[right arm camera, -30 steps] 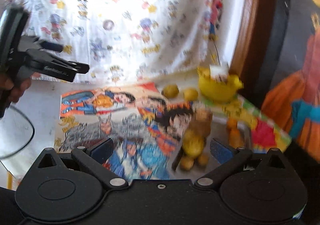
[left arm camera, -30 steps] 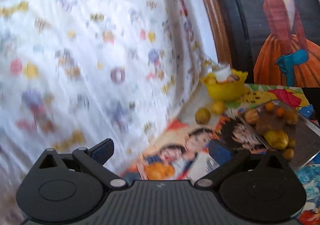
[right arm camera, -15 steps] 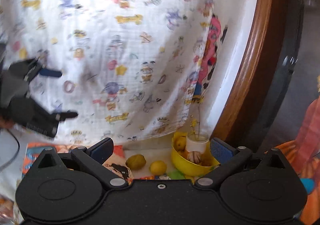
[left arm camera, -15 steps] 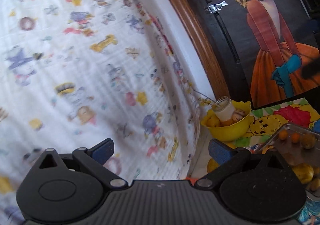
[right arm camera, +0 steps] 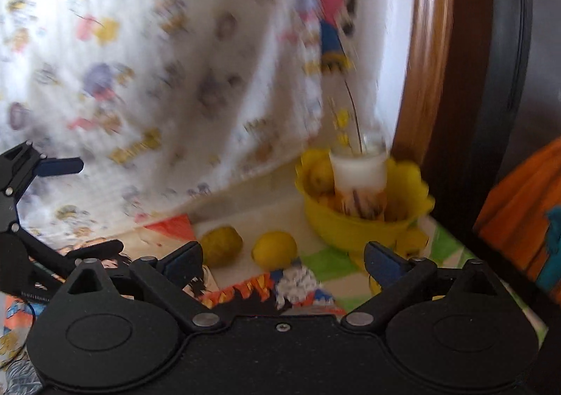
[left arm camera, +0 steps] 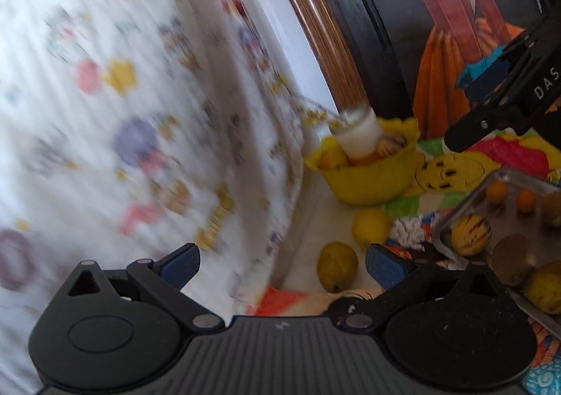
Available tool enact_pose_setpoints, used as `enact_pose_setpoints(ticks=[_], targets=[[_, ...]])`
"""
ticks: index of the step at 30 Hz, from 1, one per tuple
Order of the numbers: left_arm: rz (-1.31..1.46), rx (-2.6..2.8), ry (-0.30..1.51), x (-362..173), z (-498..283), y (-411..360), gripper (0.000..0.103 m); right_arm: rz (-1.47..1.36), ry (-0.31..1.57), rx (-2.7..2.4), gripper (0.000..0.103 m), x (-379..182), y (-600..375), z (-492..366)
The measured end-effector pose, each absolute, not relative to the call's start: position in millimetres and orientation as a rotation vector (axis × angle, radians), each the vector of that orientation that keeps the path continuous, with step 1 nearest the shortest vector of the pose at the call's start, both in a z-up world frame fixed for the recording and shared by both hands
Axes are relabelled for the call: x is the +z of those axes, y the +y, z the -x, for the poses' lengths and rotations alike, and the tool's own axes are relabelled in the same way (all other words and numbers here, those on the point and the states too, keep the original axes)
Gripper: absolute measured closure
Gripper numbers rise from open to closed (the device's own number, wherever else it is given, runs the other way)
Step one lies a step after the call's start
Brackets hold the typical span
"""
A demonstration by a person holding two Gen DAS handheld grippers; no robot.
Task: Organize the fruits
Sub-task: 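Swing both grippers over to the loose pear and lemon, then close the left gripper on the yellow-green pear while the right grips the yellow lemon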
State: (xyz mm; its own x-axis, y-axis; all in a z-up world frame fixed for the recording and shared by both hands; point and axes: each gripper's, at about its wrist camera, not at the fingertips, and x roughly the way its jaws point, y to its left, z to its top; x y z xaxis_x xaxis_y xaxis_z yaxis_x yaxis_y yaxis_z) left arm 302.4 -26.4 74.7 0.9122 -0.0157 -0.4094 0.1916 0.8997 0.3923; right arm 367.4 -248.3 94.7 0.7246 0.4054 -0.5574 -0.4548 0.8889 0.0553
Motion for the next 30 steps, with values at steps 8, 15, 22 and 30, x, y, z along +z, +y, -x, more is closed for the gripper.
enact_pose_setpoints(ticks=[8,15,22,30], targets=[[-0.410,-0.129,0.496,25.5,-341.1,-37.2,0.000,0.050,0.701,0.472,0.007,36.4,-247.6,-407.7],[-0.386,-0.129,0.541,1.2,-362.7,-38.7,0.000,0.018,0.754,0.477,0.007,4.4,-245.0,-435.8],[-0.374,-0.137,0.565,-10.6,-377.3,-38.2,0.000,0.024,0.777,0.486,0.007,-12.9,-237.1,-455.1],[-0.318,-0.147,0.556,-16.4,-392.0,-36.5,0.000,-0.051,0.789,0.461,0.011,-19.4,-231.4,-476.6]])
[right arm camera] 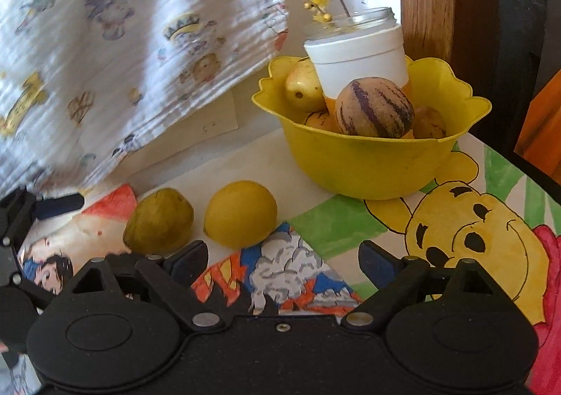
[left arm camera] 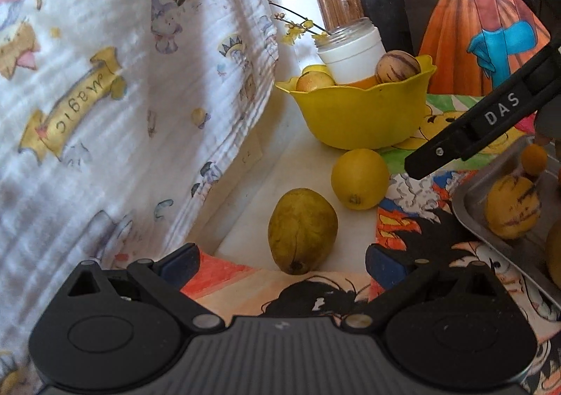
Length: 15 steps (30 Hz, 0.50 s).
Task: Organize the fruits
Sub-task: 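Close the left gripper on the yellow-green pear while the right grips the yellow lemon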
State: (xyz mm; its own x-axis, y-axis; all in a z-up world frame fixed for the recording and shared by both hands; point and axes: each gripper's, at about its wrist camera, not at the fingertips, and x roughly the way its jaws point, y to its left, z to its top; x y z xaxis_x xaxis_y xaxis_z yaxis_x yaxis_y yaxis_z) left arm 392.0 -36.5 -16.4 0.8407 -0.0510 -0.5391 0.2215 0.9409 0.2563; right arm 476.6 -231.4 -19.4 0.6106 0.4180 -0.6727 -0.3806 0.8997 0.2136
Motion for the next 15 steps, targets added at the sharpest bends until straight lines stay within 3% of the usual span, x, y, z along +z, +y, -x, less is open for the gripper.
enact_pose_setpoints(ticks=[5,15], targets=[[-0.292,-0.152,0.545,-18.4,-399.6,-37.0,0.001,-0.129,0.811,0.443,0.014,-22.1,-224.6,-486.6],[-0.259,-0.178,0.531,-21.8,-408.4,-39.2,0.016,-0.268,0.850,0.420,0.025,-32.9,-214.0,-502.5]])
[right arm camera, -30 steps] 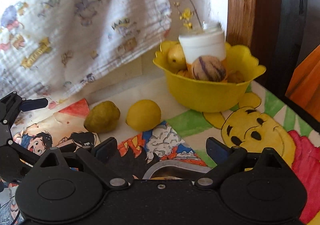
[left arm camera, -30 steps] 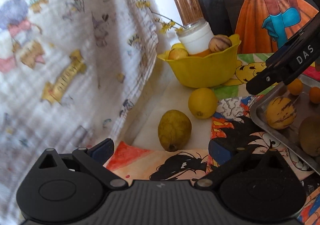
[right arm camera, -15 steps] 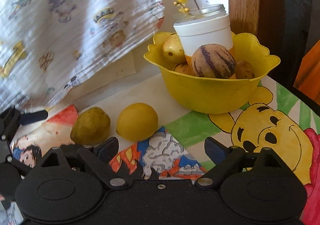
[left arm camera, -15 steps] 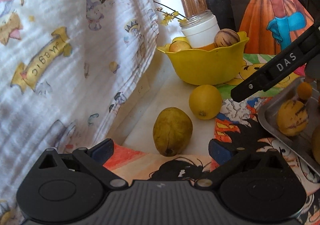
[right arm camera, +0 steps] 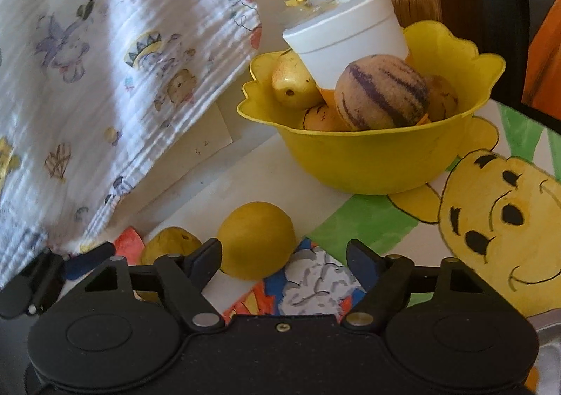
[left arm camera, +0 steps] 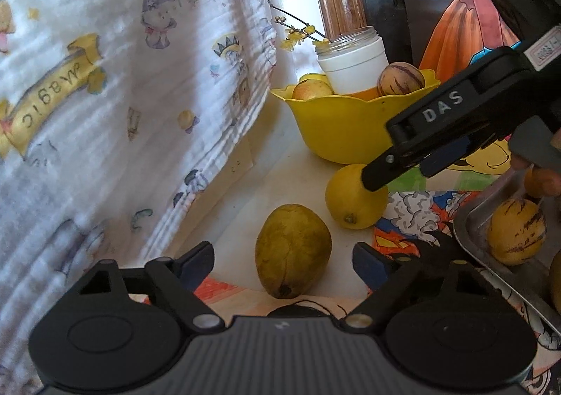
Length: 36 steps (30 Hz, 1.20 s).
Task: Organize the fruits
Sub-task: 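Close the left gripper on the yellow-green pear while the right grips the yellow lemon, then lift the pear with the left gripper while the right lifts the lemon toward the tray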
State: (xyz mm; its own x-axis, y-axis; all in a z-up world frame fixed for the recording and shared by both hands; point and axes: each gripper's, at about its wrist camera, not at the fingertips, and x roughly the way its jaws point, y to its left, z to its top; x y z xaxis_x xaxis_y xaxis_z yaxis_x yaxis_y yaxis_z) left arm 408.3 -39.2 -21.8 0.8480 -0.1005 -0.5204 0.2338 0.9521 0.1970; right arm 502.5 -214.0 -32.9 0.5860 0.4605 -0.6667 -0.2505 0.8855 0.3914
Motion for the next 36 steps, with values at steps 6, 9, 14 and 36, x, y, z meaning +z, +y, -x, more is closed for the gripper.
enact_pose_setpoints(ticks=[6,9,14,36], targets=[[-0.225,-0.180,0.544,-25.3,-415.0,-38.5,0.027,-0.335,0.863,0.406,0.028,-38.3,-207.6,-510.4],[-0.202,-0.177,0.554,-27.0,-418.9,-36.3,0.032,-0.369,0.869,0.407,0.028,-39.6,-204.8,-513.9],[-0.162,-0.190,0.562,-29.0,-424.0,-33.5,0.040,-0.400,0.867,0.407,0.032,-38.6,-199.5,-516.6],[-0.118,-0.166,0.570,-28.6,-418.4,-34.4,0.048,-0.531,0.896,0.437,0.044,-41.8,-179.3,-529.6]])
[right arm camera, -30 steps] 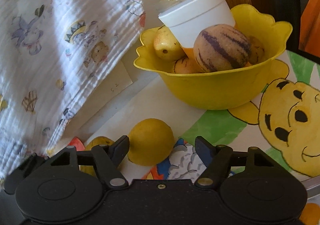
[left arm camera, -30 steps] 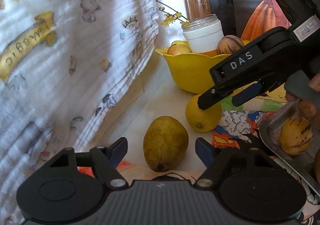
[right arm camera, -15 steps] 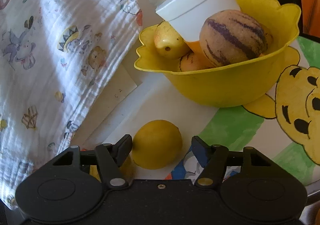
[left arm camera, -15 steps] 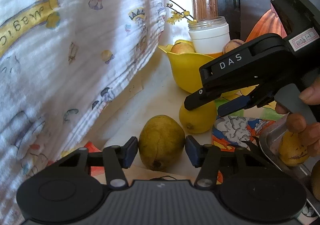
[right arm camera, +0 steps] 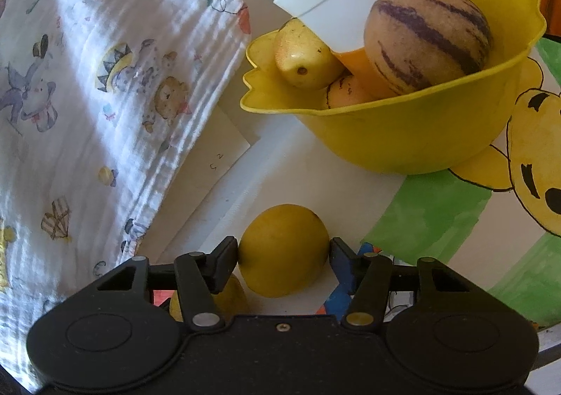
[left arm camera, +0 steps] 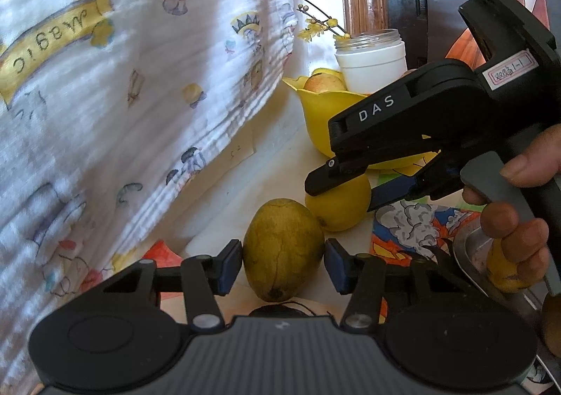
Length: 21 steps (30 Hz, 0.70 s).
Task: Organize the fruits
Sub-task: 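Lift the pear with the left gripper while the right lifts the lemon toward the tray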
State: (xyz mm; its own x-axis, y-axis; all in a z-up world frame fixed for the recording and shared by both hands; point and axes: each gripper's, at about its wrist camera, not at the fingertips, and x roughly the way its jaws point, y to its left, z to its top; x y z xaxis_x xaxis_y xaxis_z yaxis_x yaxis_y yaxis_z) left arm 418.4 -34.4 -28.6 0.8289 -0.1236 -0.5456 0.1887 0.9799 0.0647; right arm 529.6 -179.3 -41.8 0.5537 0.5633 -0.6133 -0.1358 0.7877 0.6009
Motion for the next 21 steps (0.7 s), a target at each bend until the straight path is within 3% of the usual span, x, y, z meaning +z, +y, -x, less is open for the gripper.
enact_pose_setpoints(ticks=[21], targets=[[-0.099,-0.124,0.610,-23.1,-417.1,-27.2,0.048,-0.550,0.891,0.434,0.045,-44.2,-195.1,-518.4]])
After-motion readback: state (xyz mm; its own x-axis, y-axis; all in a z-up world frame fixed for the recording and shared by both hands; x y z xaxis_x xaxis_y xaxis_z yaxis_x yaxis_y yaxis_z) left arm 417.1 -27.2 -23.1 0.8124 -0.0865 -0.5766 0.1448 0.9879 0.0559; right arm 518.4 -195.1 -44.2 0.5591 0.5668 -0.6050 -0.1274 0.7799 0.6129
